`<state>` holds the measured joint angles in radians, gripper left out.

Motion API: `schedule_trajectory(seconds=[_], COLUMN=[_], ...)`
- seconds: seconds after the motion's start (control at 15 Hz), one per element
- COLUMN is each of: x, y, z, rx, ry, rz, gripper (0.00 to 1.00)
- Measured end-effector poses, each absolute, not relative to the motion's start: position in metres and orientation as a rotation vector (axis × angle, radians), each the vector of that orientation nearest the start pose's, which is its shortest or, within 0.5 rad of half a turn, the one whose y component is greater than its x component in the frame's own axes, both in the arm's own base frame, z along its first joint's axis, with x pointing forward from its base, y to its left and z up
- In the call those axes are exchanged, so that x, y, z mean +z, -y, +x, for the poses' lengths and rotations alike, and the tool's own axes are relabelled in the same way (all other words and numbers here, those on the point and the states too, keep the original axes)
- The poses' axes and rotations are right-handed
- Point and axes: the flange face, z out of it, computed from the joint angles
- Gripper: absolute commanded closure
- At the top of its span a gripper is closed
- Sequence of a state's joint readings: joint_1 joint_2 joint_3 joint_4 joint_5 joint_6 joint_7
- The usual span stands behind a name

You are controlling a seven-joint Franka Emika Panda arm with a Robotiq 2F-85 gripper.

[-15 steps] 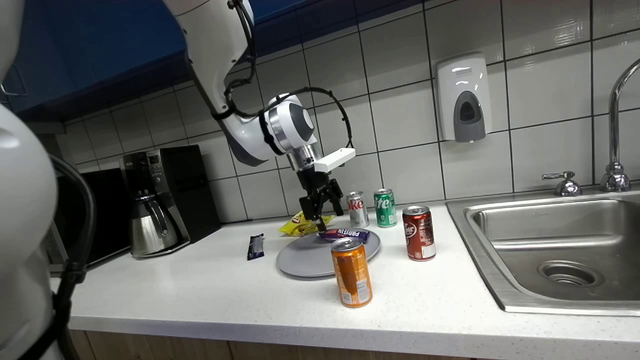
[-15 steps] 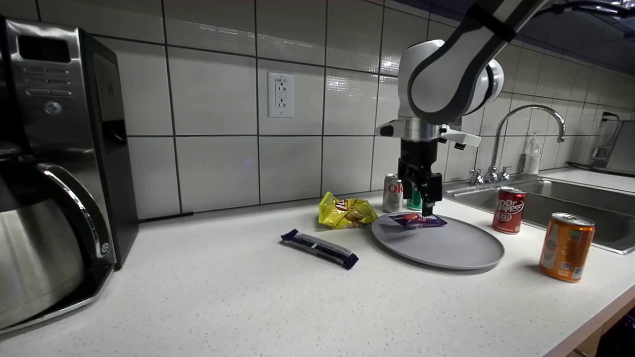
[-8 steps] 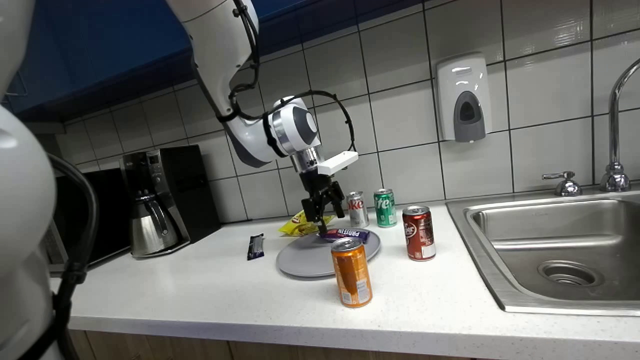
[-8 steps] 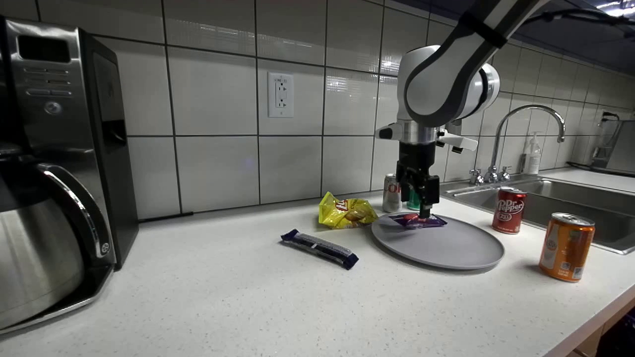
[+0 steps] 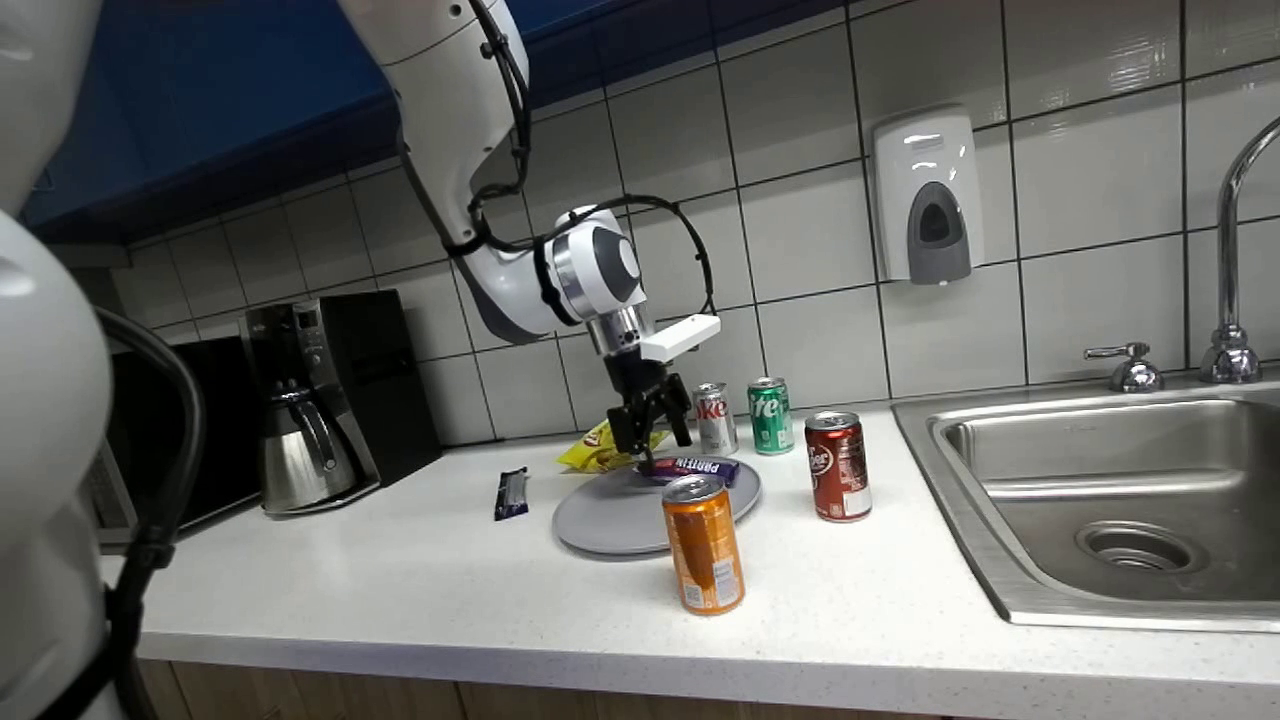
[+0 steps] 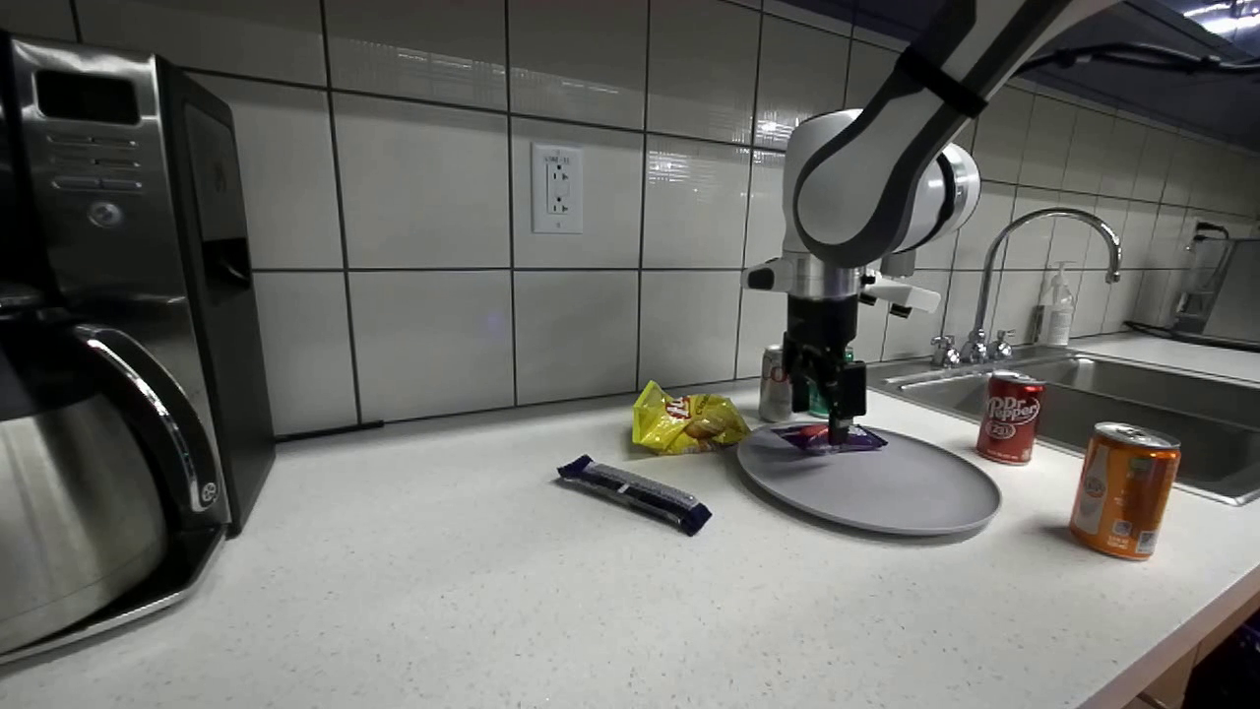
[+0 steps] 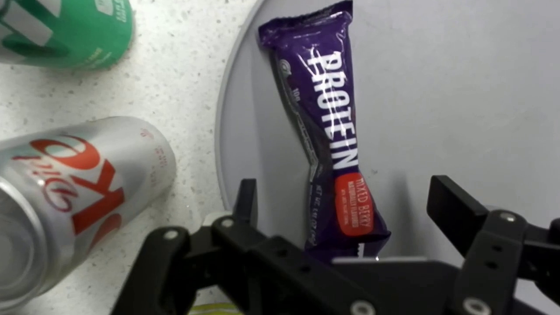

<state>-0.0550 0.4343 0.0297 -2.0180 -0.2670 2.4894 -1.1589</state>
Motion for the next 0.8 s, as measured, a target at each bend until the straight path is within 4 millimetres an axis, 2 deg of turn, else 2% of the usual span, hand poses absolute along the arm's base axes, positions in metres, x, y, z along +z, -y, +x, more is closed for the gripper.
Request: schedule_trajectory(seconds=[0.33, 0.4, 0.47, 0.8], x=[0.2284, 0.2275, 0.2269, 0.2262], y=[0.0147, 0.0147, 0.0148, 0.0150], z=[0.6104, 0.6110, 0.6117, 0.6151], rx=[0.101, 0.101, 0.101, 0.097], ry=[2.038, 2.038, 2.038, 2.038], rz=[-2.572, -2.571, -2.571, -2.573], gripper=[0.00, 0.25, 0.26, 0.66])
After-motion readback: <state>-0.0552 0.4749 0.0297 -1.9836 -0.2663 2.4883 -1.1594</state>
